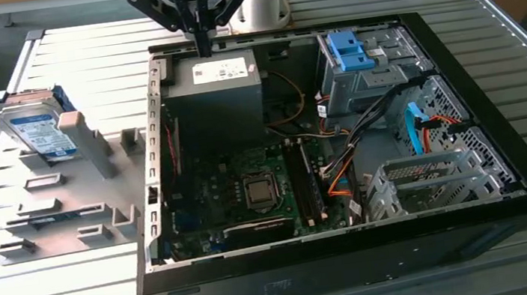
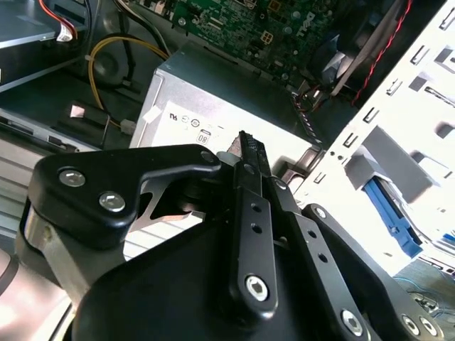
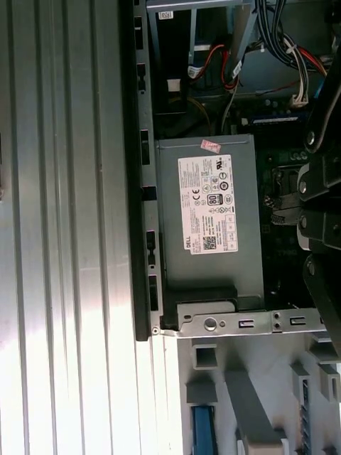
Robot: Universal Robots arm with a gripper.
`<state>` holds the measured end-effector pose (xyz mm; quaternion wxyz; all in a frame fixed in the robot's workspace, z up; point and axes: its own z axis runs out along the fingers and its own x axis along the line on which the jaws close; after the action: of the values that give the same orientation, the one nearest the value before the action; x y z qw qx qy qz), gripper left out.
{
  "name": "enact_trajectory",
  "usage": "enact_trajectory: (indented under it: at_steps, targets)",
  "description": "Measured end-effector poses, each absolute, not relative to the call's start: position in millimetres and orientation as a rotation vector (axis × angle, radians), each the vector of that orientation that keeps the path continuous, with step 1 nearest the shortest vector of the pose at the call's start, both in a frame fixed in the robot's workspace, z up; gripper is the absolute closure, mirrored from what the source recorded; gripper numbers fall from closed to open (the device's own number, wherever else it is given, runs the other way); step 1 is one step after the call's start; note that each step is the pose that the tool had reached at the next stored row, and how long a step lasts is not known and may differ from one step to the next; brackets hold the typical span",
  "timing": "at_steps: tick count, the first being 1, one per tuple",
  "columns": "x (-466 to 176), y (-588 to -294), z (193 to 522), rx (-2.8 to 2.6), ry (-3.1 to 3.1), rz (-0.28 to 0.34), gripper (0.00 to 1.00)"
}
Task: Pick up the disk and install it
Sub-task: 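Reach for the disk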
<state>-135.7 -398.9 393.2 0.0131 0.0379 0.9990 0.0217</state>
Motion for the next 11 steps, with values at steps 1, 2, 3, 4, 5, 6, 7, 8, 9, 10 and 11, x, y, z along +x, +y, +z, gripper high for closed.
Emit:
enact_trajectory:
  at_steps: [1, 2, 3, 4, 5, 6, 7, 8, 9, 10, 11]
  targets:
    - [-136.0, -398.9, 393.2, 0.118, 3.113, 0.068, 0.89]
    - [-136.3, -398.9, 393.2, 0.118, 3.112, 0.068, 0.89]
    - [-136.6, -398.9, 393.2, 0.118, 3.112, 0.068, 0.89]
    - [-137.0, -398.9, 393.2, 0.118, 3.112, 0.068, 0.89]
    - [-137.3, -398.9, 393.2, 0.118, 3.112, 0.068, 0.89]
    - [-137.7, -398.9, 393.2, 0.118, 3.112, 0.068, 0.89]
    - [-138.0, -398.9, 393.2, 0.118, 3.112, 0.068, 0.89]
    - [-138.4, -398.9, 393.2, 0.118, 3.112, 0.068, 0.89]
    - [-138.6, -398.9, 393.2, 0.118, 3.112, 0.068, 0.89]
    - [-138.8, -398.9, 393.2, 0.118, 3.112, 0.068, 0.89]
    - [-139.0, -398.9, 393.2, 0.118, 3.112, 0.068, 0.89]
